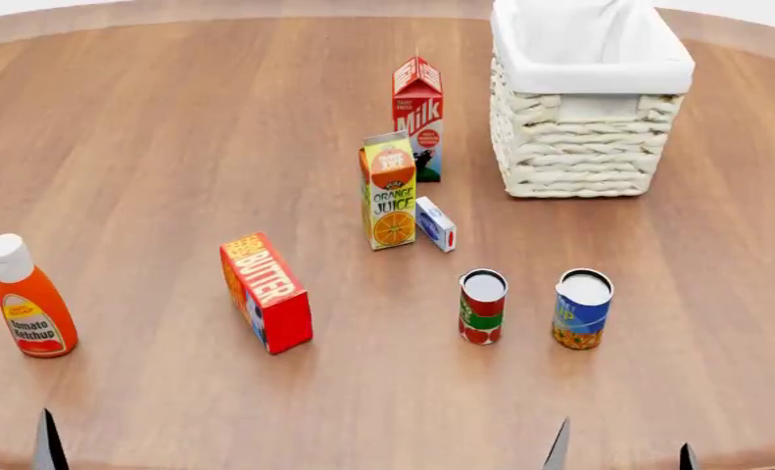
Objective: Pick up the alphabet soup, and put it in the basket.
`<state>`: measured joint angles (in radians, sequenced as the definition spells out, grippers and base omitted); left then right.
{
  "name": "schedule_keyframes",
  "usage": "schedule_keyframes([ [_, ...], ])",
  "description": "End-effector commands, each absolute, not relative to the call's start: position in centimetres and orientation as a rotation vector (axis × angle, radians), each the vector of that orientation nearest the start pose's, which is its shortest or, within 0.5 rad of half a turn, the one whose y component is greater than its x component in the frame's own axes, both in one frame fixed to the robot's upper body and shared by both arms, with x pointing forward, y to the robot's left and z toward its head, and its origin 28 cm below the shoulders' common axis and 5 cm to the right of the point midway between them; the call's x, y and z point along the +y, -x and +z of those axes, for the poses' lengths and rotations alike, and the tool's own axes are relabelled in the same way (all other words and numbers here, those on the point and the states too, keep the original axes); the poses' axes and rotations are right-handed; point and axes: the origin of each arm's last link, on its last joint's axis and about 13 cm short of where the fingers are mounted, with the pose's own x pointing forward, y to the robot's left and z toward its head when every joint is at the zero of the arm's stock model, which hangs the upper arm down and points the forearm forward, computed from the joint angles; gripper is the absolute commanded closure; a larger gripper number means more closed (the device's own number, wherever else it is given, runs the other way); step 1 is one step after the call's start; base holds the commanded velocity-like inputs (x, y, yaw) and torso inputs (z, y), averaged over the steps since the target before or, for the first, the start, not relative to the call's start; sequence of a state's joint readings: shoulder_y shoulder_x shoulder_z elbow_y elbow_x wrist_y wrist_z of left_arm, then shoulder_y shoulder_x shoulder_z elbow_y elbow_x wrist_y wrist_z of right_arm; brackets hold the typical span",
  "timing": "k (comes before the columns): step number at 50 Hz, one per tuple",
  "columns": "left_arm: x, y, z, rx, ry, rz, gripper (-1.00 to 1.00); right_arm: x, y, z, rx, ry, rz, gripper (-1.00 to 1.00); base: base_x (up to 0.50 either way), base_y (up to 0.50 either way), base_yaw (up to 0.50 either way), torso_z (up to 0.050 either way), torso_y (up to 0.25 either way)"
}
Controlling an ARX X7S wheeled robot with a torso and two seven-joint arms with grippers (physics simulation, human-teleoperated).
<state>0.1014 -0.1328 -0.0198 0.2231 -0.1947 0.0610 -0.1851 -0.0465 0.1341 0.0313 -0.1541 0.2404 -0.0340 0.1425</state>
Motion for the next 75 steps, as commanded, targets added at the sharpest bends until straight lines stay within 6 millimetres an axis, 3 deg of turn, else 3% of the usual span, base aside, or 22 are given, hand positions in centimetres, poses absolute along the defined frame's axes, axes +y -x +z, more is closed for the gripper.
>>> schedule_keyframes([
  [1, 23.87, -19.01, 4.85, -0.19, 0.092, 0.195, -1.0, -13.33, -20.3, 4.25, -0.137, -0.115, -0.181, -1.0, 0.0, 0.0, 0.0, 0.0, 0.0],
  [37, 23.48, -18.8, 4.95, -0.17, 0.065, 0.181, -1.0, -13.41, -20.41, 4.16, -0.116, -0.121, -0.179, -1.0, 0.0, 0.0, 0.0, 0.0, 0.0],
  [75, 23.45, -18.82, 4.92, -0.174, 0.064, 0.181, -1.0, -13.54, -20.44, 4.22, -0.113, -0.141, -0.18, -1.0, -0.01, -0.13, 0.0, 0.0, 0.0],
])
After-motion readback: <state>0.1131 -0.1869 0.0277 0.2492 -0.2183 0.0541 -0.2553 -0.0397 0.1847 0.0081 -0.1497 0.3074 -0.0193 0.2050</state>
